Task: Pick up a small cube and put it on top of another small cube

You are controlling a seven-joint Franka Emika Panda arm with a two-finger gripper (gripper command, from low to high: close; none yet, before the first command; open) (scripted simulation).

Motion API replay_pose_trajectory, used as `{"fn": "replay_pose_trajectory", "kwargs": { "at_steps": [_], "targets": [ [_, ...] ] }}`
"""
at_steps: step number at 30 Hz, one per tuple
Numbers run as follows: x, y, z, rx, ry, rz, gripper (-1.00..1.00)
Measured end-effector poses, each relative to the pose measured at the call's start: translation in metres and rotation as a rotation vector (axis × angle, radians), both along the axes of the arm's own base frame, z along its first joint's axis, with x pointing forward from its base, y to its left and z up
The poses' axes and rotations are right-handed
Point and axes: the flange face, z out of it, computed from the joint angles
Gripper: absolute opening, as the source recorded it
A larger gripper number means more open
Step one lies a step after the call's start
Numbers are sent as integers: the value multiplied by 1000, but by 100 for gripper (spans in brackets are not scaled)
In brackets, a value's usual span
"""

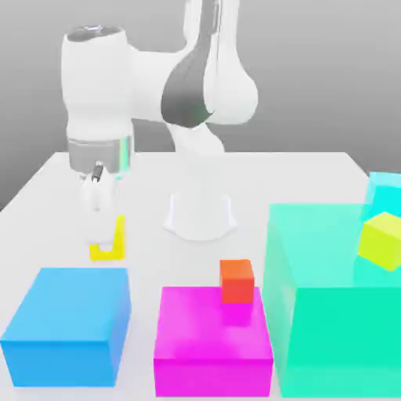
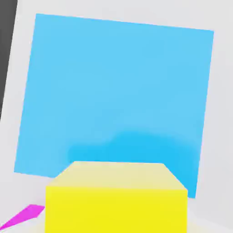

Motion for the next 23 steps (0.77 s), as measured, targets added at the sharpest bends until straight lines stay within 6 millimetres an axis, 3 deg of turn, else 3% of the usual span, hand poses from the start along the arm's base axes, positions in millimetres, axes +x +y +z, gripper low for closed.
{"fn": "replay_pose_trajectory", "kwargs": {
  "at_steps": [4, 6, 10, 11, 18, 23],
  "targets": [
    [-10, 99, 14, -1, 31, 120, -100],
    [-17, 115, 1, 13, 46, 114, -100],
    [-19, 120, -42, 16, 51, 112, -100],
    [-20, 121, -52, 17, 51, 112, 100],
    [-20, 121, -53, 17, 53, 112, 100],
    [-20, 121, -4, 16, 54, 112, 100]
  ]
}}
